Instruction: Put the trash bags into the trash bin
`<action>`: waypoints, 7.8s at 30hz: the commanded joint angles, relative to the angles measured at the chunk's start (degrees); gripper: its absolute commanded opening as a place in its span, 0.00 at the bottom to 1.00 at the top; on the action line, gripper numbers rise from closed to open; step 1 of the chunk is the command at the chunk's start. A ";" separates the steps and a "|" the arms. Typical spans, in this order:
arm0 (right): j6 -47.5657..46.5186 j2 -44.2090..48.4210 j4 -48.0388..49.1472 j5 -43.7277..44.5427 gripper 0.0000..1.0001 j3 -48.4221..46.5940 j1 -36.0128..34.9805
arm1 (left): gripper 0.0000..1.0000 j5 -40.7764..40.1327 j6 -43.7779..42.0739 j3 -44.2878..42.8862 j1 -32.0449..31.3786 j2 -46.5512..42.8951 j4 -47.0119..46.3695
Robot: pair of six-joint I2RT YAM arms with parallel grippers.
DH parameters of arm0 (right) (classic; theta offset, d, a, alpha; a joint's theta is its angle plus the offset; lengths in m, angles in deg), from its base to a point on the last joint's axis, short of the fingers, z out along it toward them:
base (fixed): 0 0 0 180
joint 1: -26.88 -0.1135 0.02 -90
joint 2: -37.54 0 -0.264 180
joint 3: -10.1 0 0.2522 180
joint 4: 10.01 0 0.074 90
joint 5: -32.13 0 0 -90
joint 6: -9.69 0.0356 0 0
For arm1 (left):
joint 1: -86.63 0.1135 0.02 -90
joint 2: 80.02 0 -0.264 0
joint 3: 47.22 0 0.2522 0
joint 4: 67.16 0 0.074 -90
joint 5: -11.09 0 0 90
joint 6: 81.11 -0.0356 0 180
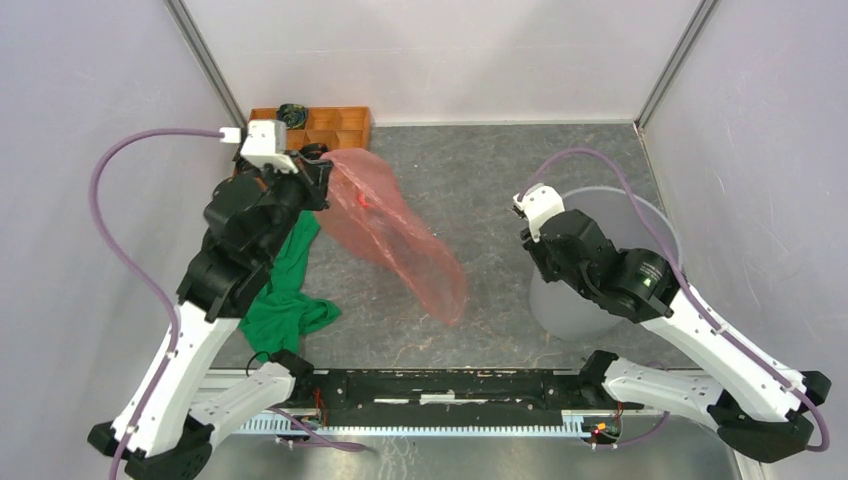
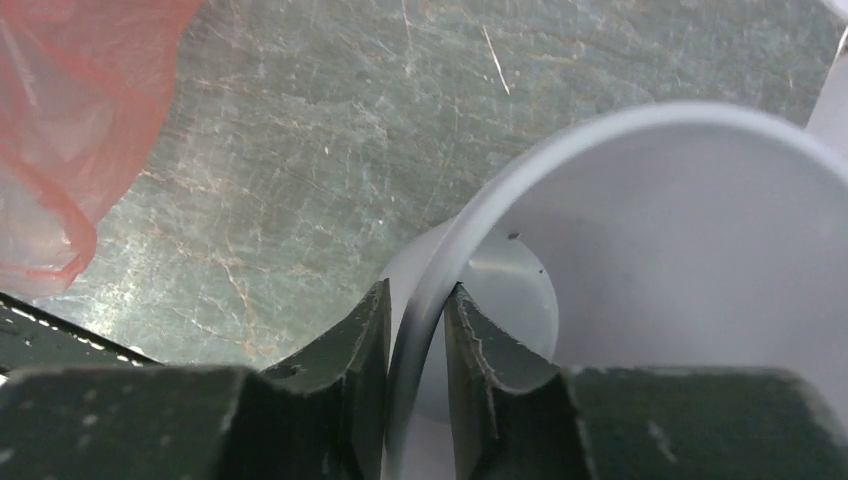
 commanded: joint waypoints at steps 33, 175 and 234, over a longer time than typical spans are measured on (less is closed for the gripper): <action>-4.72 -15.10 20.11 -12.70 0.74 -13.49 -9.01 | 0.02 -5.71 -10.95 -2.36 -0.07 -14.14 -6.64; -53.06 -27.13 52.00 23.79 0.00 -38.64 4.71 | 0.02 2.36 6.17 -25.74 -1.68 26.89 -11.96; -15.14 -10.80 34.79 -1.43 0.00 -25.29 4.87 | 0.82 3.65 8.74 7.36 -32.62 18.97 -18.66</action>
